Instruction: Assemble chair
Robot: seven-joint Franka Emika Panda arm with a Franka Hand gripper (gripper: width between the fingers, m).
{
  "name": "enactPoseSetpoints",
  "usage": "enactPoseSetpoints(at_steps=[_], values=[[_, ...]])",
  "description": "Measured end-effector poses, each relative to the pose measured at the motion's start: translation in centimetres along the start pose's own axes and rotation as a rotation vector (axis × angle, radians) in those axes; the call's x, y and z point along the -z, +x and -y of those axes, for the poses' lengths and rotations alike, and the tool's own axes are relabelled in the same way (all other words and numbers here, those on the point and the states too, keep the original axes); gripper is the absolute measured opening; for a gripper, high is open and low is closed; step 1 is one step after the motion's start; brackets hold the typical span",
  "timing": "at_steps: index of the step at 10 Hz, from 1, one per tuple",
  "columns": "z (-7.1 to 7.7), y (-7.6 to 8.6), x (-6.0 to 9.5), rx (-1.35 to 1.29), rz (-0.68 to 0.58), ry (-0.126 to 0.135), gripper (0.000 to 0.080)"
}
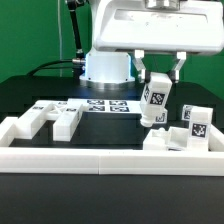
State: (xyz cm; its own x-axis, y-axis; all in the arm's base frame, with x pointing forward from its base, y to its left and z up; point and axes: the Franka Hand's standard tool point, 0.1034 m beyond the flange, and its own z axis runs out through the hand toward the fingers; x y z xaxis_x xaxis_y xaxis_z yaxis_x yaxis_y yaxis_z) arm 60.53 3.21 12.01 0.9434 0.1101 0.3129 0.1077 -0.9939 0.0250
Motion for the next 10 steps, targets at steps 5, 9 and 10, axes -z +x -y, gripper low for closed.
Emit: enactPoseSetpoints(at_steps=[5, 9, 10], values=[[0.7, 0.3, 0.0, -0.047, 0.002, 0.016, 0.0294], [1.5, 1.9, -0.4, -0.038, -0.052, 0.015, 0.0294], [1.3, 2.1, -0.4, -0.035, -0.074, 0.009, 0.0294]])
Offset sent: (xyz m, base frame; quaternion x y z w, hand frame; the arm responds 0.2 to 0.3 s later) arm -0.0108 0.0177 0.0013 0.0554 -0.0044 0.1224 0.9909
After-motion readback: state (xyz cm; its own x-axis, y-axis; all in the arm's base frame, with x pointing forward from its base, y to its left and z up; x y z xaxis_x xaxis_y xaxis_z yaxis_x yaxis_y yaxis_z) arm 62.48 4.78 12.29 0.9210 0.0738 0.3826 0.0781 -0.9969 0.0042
